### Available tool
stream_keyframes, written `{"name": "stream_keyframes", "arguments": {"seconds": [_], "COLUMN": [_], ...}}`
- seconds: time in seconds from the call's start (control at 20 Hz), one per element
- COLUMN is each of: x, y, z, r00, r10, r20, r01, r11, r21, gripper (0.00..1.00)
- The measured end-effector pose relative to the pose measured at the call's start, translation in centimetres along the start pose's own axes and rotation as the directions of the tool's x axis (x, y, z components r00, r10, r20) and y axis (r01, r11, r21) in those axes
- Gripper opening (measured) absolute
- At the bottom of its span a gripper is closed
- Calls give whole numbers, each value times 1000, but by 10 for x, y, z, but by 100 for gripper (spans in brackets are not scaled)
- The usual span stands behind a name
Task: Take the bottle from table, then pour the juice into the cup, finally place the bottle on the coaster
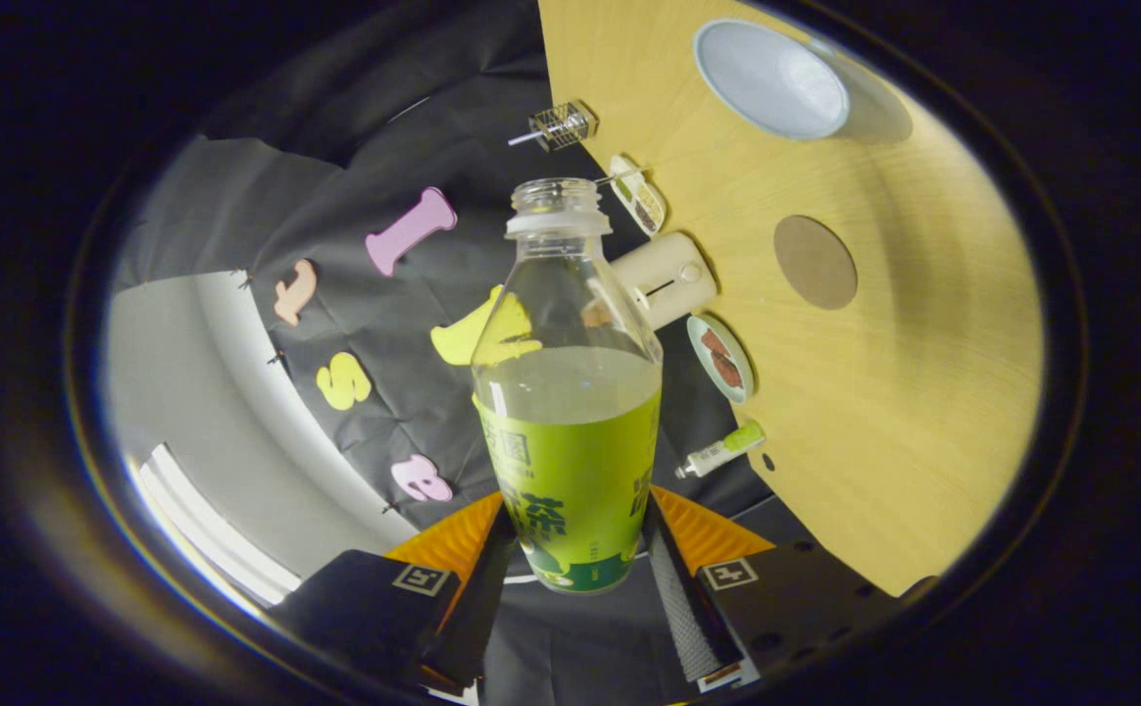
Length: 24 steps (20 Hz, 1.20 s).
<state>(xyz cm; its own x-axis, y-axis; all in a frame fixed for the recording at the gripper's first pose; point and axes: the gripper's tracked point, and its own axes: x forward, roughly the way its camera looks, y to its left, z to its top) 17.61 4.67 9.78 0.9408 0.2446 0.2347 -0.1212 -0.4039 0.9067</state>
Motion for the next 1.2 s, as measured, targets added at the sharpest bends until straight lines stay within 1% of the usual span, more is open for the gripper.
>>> {"name": "stream_keyframes", "arguments": {"seconds": [0.15, 0.2, 0.25, 0.35, 0.4, 0.5, 0.55, 0.6, 0.65, 0.7, 0.8, 0.85, 0.9, 1.0, 1.05, 1.15, 1.2], "x": [-5, -5, -6, -11, -15, -20, -22, -23, -25, -27, -33, -36, -40, -42, -44, -45, -43], "y": [-2, -6, -14, -32, -34, -34, -37, -44, -52, -58, -69, -71, -73, -73, -73, -74, -75], "z": [1, 3, 4, 7, 8, 9, 9, 9, 12, 13, 21, 25, 26, 25, 26, 30, 33], "r00": [1000, 999, 997, 985, 981, 978, 974, 965, 951, 934, 891, 873, 860, 846, 837, 818, 812], "r10": [-21, -38, -76, -168, -187, -186, -200, -230, -268, -309, -378, -393, -402, -405, -405, -398, -391], "r20": [6, 12, 15, 42, 59, 97, 108, 129, 155, 182, 253, 289, 315, 347, 367, 415, 434], "r01": [21, 40, 77, 173, 196, 210, 227, 261, 302, 341, 408, 425, 434, 430, 430, 425, 422], "r11": [996, 992, 982, 939, 912, 862, 824, 770, 698, 613, 420, 325, 249, 134, 72, -66, -121], "r21": [-83, -121, -173, -298, -360, -462, -519, -582, -649, -713, -811, -844, -866, -893, -900, -903, -898], "gripper": [78, 78, 78, 78, 78, 78, 78, 78, 78, 78, 78, 79, 79, 79, 79, 79, 79]}}
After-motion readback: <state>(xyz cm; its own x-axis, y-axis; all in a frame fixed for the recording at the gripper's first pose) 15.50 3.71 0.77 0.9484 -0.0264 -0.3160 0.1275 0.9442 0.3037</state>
